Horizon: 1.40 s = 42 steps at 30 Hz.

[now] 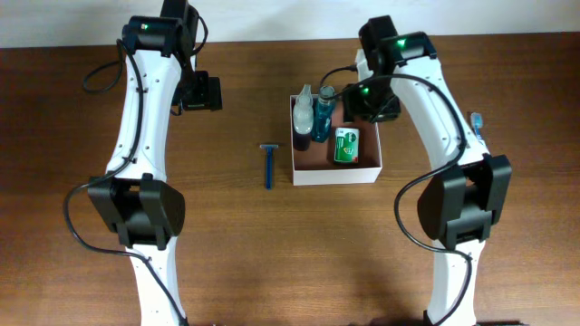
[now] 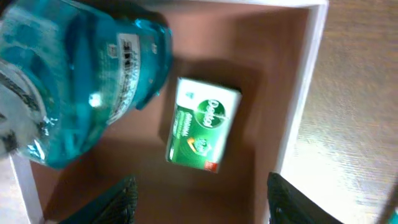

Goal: Pack container
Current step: 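Move the right gripper back over the Colgate toothpaste tube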

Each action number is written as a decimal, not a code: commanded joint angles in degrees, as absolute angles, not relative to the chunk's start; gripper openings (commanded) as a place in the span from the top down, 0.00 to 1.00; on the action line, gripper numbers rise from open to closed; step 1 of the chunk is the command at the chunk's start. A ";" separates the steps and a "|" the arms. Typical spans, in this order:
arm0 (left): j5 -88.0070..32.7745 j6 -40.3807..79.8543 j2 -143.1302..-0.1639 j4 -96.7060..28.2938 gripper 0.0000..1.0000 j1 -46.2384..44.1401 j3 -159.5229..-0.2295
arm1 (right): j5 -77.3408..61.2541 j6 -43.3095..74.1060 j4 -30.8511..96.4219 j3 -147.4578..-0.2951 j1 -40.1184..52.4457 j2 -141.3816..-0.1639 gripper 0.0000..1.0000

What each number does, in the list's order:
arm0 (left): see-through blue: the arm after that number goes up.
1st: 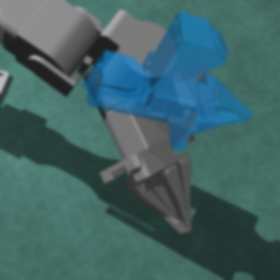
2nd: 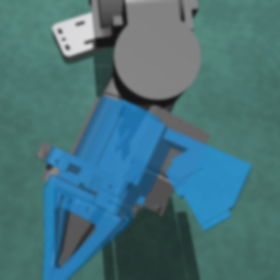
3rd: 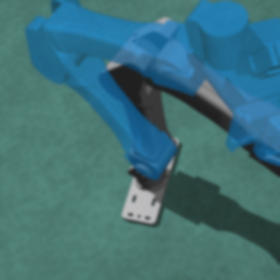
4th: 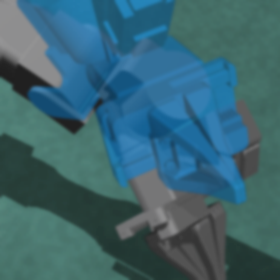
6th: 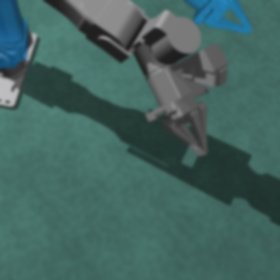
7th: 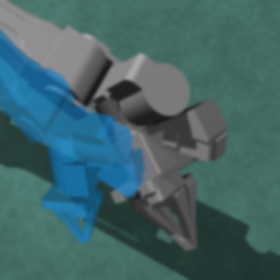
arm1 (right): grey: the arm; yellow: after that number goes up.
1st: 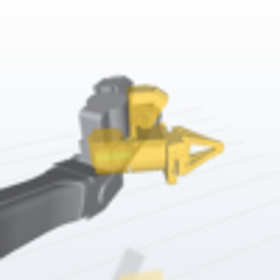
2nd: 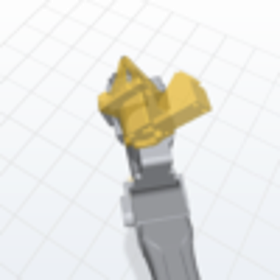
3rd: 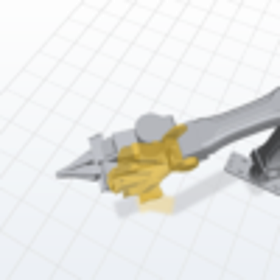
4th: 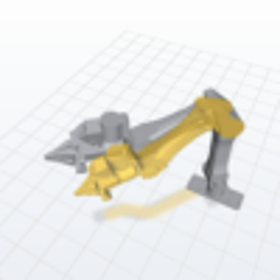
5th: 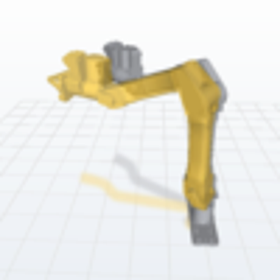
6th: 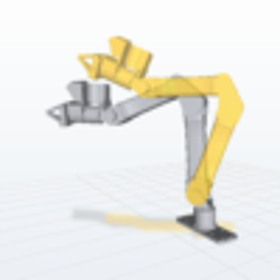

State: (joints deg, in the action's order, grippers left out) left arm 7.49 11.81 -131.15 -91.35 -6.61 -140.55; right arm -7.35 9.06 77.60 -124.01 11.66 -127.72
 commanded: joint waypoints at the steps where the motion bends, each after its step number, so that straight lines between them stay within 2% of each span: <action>1: 7.27 12.38 -131.24 -91.59 0.01 -6.48 -140.29 | -6.61 9.21 80.12 -130.32 8.29 -127.48 0.36; 8: 7.29 12.38 -131.24 -91.33 0.01 -6.50 -140.29 | -6.61 5.08 93.91 -147.39 -0.91 -126.82 0.23; 15: 7.31 12.38 -131.24 -90.06 0.01 -6.48 -140.29 | -12.25 2.79 97.36 -149.75 -10.81 -125.40 0.23; 17: 7.29 12.38 -131.24 -89.08 0.01 -6.48 -140.29 | -12.86 0.67 97.36 -147.02 -12.25 -124.03 0.21; 22: 7.29 12.38 -131.24 -89.19 0.01 -6.48 -140.29 | -6.09 -1.41 97.36 -132.70 -15.16 -117.71 0.08; 28: 7.27 12.38 -131.24 -87.57 0.00 -6.48 -140.29 | -7.27 -3.03 97.12 -120.51 -17.76 -116.49 0.02; 36: 7.29 12.38 -131.24 -85.56 0.01 -6.48 -140.29 | -7.46 -8.99 87.94 -105.01 -15.77 -116.51 0.00; 42: 7.29 12.38 -131.24 -85.56 0.00 -6.48 -140.29 | -6.74 -12.12 75.59 -95.88 -13.80 -116.51 0.01</action>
